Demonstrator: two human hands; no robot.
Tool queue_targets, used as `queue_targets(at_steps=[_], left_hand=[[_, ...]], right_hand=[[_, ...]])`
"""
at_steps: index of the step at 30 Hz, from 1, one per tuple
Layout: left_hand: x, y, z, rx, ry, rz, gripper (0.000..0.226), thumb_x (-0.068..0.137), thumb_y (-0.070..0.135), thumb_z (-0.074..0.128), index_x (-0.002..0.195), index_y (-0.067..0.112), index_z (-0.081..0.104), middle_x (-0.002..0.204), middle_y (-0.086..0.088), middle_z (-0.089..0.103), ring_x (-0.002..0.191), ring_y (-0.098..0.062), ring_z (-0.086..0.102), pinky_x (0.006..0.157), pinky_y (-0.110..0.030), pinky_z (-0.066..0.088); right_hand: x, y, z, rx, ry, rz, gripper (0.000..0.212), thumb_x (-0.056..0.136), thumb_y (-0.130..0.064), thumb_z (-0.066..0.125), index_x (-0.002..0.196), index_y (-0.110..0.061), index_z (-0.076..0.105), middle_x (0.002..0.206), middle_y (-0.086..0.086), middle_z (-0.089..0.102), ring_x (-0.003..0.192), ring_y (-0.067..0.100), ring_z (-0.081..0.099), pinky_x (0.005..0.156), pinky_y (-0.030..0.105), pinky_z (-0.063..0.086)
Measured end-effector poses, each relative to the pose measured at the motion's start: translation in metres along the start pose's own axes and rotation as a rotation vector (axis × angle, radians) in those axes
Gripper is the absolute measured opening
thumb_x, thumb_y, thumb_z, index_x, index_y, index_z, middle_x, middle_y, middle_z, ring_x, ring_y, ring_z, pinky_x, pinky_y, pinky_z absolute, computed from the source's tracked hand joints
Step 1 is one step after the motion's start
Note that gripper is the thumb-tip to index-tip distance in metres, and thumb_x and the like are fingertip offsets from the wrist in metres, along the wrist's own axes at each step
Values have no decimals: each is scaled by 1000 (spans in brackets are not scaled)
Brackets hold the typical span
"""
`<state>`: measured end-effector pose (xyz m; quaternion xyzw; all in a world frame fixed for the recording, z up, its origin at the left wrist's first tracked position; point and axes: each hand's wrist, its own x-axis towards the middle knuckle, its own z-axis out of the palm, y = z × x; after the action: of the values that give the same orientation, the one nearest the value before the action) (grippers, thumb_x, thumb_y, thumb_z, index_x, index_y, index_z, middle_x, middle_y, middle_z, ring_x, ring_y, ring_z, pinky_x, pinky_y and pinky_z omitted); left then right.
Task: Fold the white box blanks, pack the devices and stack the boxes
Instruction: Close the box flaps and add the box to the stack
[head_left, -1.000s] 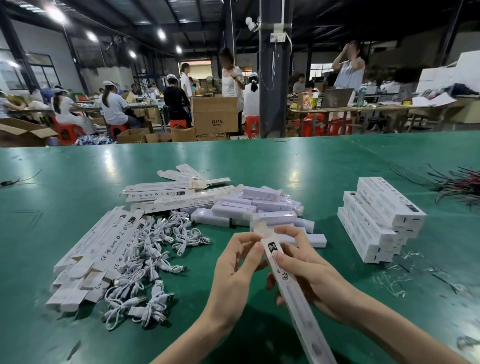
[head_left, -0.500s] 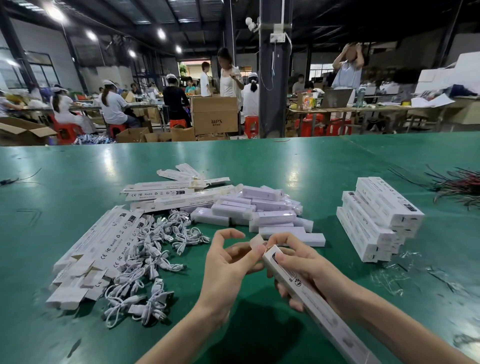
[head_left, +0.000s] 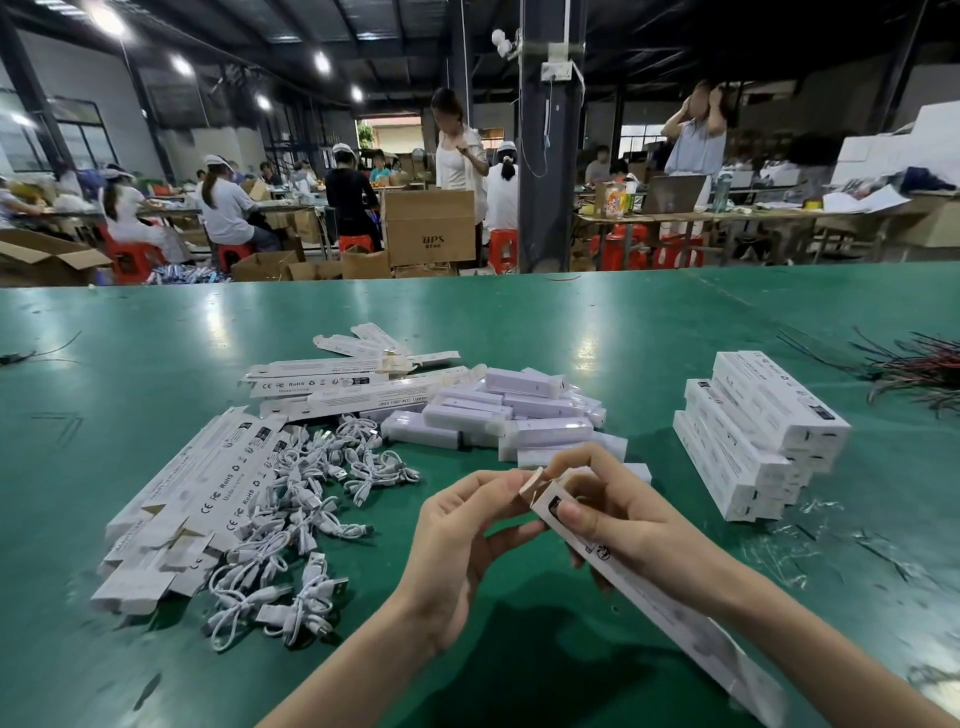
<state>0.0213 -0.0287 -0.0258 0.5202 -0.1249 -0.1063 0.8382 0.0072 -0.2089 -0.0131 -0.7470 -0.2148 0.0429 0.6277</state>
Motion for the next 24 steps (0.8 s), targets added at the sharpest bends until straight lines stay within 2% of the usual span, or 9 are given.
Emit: queue_targets(at_steps=[4, 11, 14, 19, 22, 24], left_hand=[[0, -2, 3, 49, 93, 84, 26, 61, 26, 79, 80, 8, 78, 87, -15, 74, 79, -18, 70, 71, -24, 56], [1, -2, 2, 71, 71, 118, 16, 59, 21, 79, 69, 10, 77, 82, -14, 74, 73, -16, 71, 69, -22, 55], [2, -1, 1, 59, 55, 100, 11, 59, 18, 78, 66, 10, 76, 83, -15, 74, 73, -17, 70, 70, -23, 55], [2, 1, -2, 86, 10, 89, 1, 65, 10, 75, 65, 10, 74, 87, -15, 74, 75, -19, 71, 71, -24, 55], [2, 0, -4, 165, -9, 154, 5, 72, 3, 77, 68, 6, 73, 90, -14, 75, 79, -19, 71, 71, -25, 55], [1, -2, -4, 229, -25, 202, 5, 75, 8, 70, 72, 6, 74, 93, -10, 75, 82, -17, 70, 73, -26, 55]], right_hand=[[-1, -2, 1, -25, -13, -22, 16, 91, -30, 58, 105, -33, 50, 99, 16, 59, 76, 18, 55, 59, 21, 48], [-2, -1, 1, -25, -20, -23, 19, 90, -28, 59, 106, -28, 49, 99, 17, 59, 77, 13, 57, 60, 17, 47], [-1, 1, 1, -26, -9, -28, 17, 90, -29, 61, 103, -33, 51, 98, 18, 58, 78, 16, 55, 62, 21, 47], [-1, 5, 1, -18, -24, -42, 21, 89, -30, 60, 107, -34, 50, 96, 20, 57, 81, 21, 52, 70, 35, 47], [0, 5, 0, 8, -30, -33, 21, 88, -30, 60, 107, -34, 51, 97, 21, 59, 78, 18, 55, 68, 30, 48], [0, 4, -1, 20, -25, -22, 22, 88, -30, 60, 108, -31, 51, 99, 22, 60, 75, 16, 57, 64, 26, 49]])
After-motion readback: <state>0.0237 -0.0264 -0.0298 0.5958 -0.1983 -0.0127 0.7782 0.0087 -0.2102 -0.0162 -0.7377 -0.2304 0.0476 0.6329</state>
